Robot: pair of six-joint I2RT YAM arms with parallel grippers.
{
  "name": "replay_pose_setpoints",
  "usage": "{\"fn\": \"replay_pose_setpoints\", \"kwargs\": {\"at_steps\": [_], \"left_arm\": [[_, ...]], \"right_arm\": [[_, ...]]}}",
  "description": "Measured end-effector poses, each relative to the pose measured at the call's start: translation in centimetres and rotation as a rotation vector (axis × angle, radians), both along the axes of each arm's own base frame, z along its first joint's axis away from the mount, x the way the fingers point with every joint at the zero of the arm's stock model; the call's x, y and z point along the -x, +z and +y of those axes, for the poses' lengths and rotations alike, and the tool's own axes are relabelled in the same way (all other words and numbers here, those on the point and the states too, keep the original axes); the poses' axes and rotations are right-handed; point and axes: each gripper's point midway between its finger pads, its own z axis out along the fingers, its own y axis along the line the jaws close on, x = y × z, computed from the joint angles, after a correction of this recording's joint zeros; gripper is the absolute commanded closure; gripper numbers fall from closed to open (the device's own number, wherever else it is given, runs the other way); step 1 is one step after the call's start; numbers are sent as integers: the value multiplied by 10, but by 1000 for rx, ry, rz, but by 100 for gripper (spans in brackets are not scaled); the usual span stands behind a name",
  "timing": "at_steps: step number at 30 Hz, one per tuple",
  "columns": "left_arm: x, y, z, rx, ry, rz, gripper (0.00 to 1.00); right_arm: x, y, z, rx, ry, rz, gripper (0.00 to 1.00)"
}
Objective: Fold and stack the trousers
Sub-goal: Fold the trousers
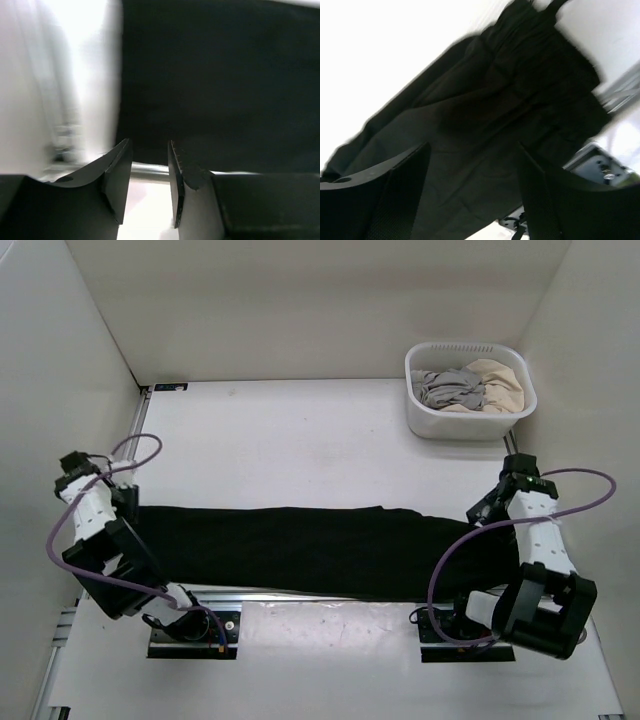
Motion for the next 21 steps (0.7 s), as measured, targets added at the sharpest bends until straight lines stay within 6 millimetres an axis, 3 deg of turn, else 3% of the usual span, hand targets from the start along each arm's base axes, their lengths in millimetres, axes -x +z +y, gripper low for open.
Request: {"fn": "replay_pose_setpoints", "kwargs": {"at_steps": [1, 4, 8, 12, 16, 21], "left_arm": [[3, -11, -16, 49, -28, 17, 54], [21, -46, -61, 168, -108, 103, 54], [43, -87, -110, 233, -245, 265, 55], [44, -94, -111, 253, -213, 364, 56], [27, -94, -107, 268, -184, 426, 56], [-38, -93, -97, 216, -204, 337, 56]], "right_arm": [[2, -10, 5, -27, 1, 17, 37], [6, -30, 17, -82, -1, 58, 47], [7, -57, 23, -135, -26, 153, 53], [9, -78, 22, -145, -49, 258, 53], [-15, -77, 12, -124, -56, 268, 55], [-90, -70, -11, -85, -36, 191, 56]]}}
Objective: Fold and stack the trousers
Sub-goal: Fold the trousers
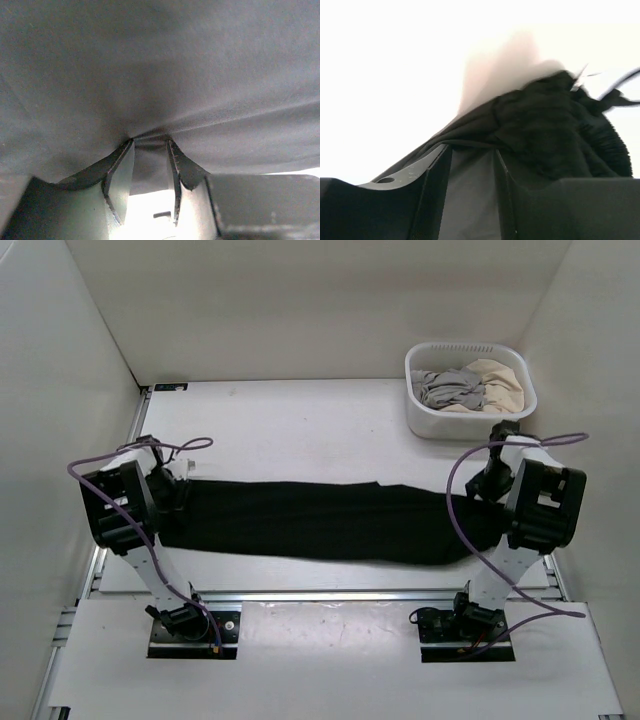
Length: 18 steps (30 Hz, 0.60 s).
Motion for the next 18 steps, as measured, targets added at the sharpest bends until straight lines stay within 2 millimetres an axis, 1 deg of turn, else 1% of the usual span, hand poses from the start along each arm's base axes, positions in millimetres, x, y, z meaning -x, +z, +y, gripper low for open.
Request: {"fn": "replay_pose_setpoints", "kwargs": {"at_steps": [1, 2, 4, 5, 7, 8, 9, 11, 13, 15, 16, 17, 18], "left_arm": [[-10, 0, 0, -5, -5, -28, 56], [-17, 0, -1, -6, -11, -51, 56], [-23, 0, -3, -1, -19, -71, 55], [-23, 0, -4, 1, -18, -71, 55], [-23, 0, -4, 3, -18, -76, 55], [-23, 1, -5, 2, -18, -82, 53], [-22, 1, -5, 1, -18, -90, 53], [-21, 2, -6, -3, -19, -106, 52], [-20, 2, -6, -6, -19, -117, 52], [-19, 1, -6, -9, -14, -125, 52], [-19, 2, -6, -11, -11, -128, 52], [-19, 1, -7, -10, -8, -128, 52], [-19, 1, -7, -11, -5, -130, 52]], "right_arm": [[-17, 3, -4, 7, 6, -34, 56], [-31, 7, -6, 12, 16, -69, 53], [-50, 18, -9, 13, 37, -119, 46], [-58, 24, -10, 13, 54, -142, 36], [-65, 34, -10, 10, 83, -178, 21], [-65, 39, -9, 10, 95, -191, 6], [-63, 44, -9, 11, 108, -199, 1], [-54, 61, -8, 22, 118, -230, 1], [-40, 82, -9, 30, 107, -276, 1], [-23, 97, -15, 37, 71, -320, 1], [-13, 99, -19, 38, 47, -331, 1], [-2, 96, -23, 35, 23, -324, 1], [9, 88, -26, 30, -4, -302, 1]]}}
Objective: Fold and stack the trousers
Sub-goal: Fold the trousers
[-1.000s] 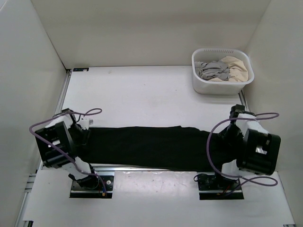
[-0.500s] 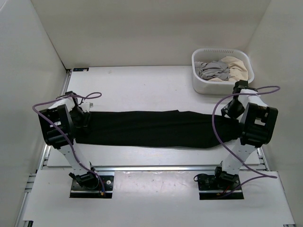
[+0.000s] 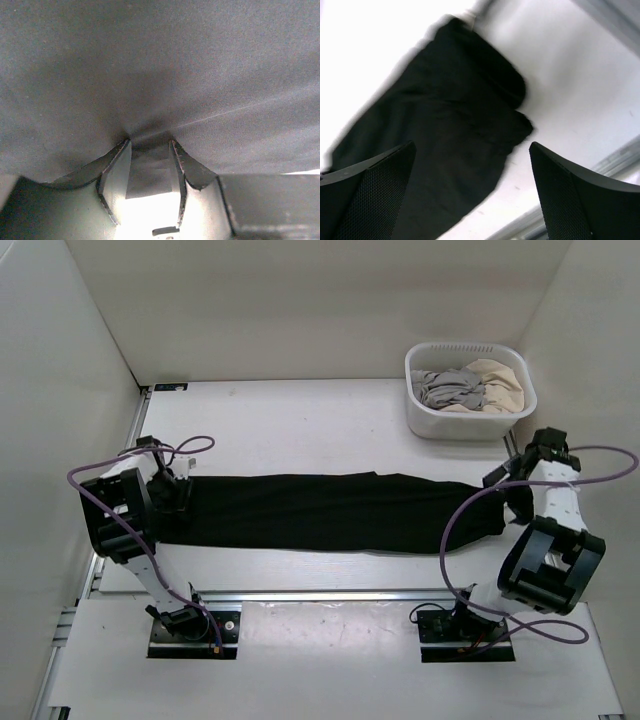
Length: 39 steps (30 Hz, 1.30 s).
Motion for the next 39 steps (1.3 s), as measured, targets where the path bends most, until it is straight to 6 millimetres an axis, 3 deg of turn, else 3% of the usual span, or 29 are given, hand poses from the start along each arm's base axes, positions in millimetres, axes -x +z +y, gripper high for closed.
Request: {"fn": "replay_pose_setpoints", "kwargs": {"at_steps": [5, 10, 12, 18, 19, 22, 23, 28, 30, 32, 36, 39], "left_arm": [[1, 1, -1, -2, 5, -6, 52], [4, 1, -2, 1, 9, 3, 52], [6, 1, -2, 0, 9, 3, 52], [12, 5, -2, -10, 12, 14, 51], [13, 7, -2, -11, 12, 13, 51], [13, 11, -1, -15, 12, 6, 51], [13, 12, -1, -16, 12, 4, 51], [15, 19, -3, -4, 11, 17, 50], [9, 28, -4, 5, 9, 4, 48], [-2, 39, -2, 4, 7, -30, 47], [-12, 58, 0, -7, 6, -94, 47], [-12, 59, -9, 32, 0, -99, 47]], "right_arm": [[40, -51, 2, -68, -47, 165, 1], [36, -82, 1, -99, -50, 217, 1], [33, -97, 0, -115, -50, 240, 5], [23, -96, -4, -118, -59, 222, 49], [22, -96, -5, -117, -59, 217, 63], [17, -96, -7, -117, -52, 191, 87], [16, -96, -7, -115, -45, 186, 100], [17, -93, -16, -64, -30, 194, 100], [20, -84, -25, -14, -38, 200, 100], [23, -62, -37, 52, -56, 212, 100], [0, 20, -69, 248, -83, 94, 100], [-16, 82, -65, 390, -60, -34, 100]]}}
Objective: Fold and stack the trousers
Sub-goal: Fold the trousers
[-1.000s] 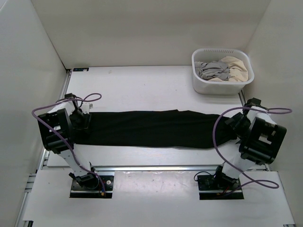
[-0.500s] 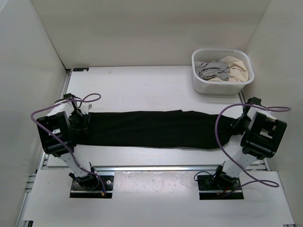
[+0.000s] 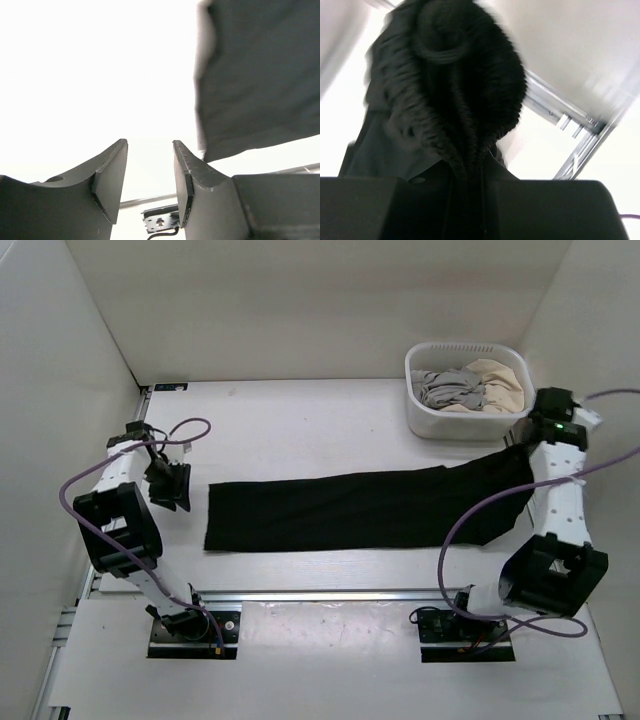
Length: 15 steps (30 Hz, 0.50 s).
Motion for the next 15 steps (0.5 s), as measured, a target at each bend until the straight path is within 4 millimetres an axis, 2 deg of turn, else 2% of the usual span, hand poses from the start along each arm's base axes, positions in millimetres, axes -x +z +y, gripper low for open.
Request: {"fn": "replay_pose_setpoints", "kwargs": {"at_steps": [2, 4, 6, 9, 12, 15], "left_arm": [[0, -3, -9, 27, -17, 15, 47], [-1, -9, -26, 59, -58, 36, 46], [-3, -16, -46, 85, -116, 57, 46], [-2, -28, -81, 118, -215, 96, 46], [3, -39, -112, 166, -293, 127, 46], [15, -54, -121, 170, -323, 171, 46]], "right_arm": [[-10, 23, 32, 70, 91, -22, 100], [-21, 22, 81, 84, 217, -13, 100], [-22, 4, 141, 80, 346, 33, 100], [-3, -32, 211, 87, 473, 129, 100], [25, -58, 262, 98, 553, 192, 100], [43, -71, 297, 115, 602, 198, 100]]}}
